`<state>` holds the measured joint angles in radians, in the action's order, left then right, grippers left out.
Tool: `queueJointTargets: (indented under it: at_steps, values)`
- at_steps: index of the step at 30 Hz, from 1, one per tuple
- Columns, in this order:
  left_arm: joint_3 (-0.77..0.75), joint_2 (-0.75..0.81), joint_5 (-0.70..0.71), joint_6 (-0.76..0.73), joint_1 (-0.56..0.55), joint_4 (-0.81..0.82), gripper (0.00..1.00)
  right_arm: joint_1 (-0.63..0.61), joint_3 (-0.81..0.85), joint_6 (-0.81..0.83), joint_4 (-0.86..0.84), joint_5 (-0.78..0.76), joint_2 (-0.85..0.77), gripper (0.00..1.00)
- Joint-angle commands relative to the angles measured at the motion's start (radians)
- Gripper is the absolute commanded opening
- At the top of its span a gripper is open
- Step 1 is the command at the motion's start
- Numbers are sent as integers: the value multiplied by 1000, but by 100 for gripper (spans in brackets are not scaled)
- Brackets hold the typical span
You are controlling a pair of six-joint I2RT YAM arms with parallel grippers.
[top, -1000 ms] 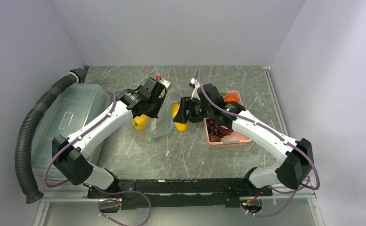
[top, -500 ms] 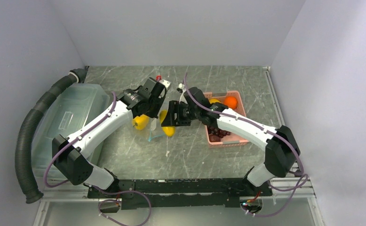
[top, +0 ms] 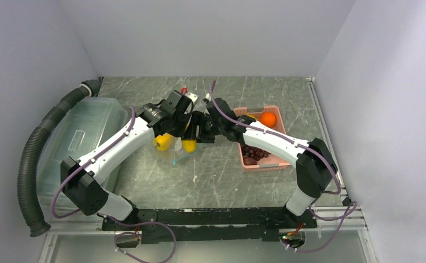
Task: Place the food in the zip-top bag and seal the zipper
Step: Place the fake fruit in the zipper food storage bag.
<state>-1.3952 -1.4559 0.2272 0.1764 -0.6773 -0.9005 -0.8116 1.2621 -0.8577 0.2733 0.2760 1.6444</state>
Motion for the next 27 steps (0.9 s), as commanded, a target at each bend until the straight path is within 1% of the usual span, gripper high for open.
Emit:
queueJointTargets:
  at_steps: [1,8,13,17,24,27]
  values:
    - [-13,15,-26,-8,-2,19,0,-3,78,-65,-51,-51,30,38]
    - [-14,16,-32,-9,-2,20,0,-3,113,-96,-67,-92,84,39]
    - [-15,20,-35,-10,-2,19,0,-3,136,-132,-60,-157,113,45]
    - [-14,22,-40,-10,-2,20,0,-2,165,-148,-43,-197,131,53]
    - [-13,23,-40,-9,-2,20,0,-1,198,-148,-22,-225,143,79]
    - [-13,24,-42,-10,-2,20,0,-1,187,-144,-28,-231,133,82]
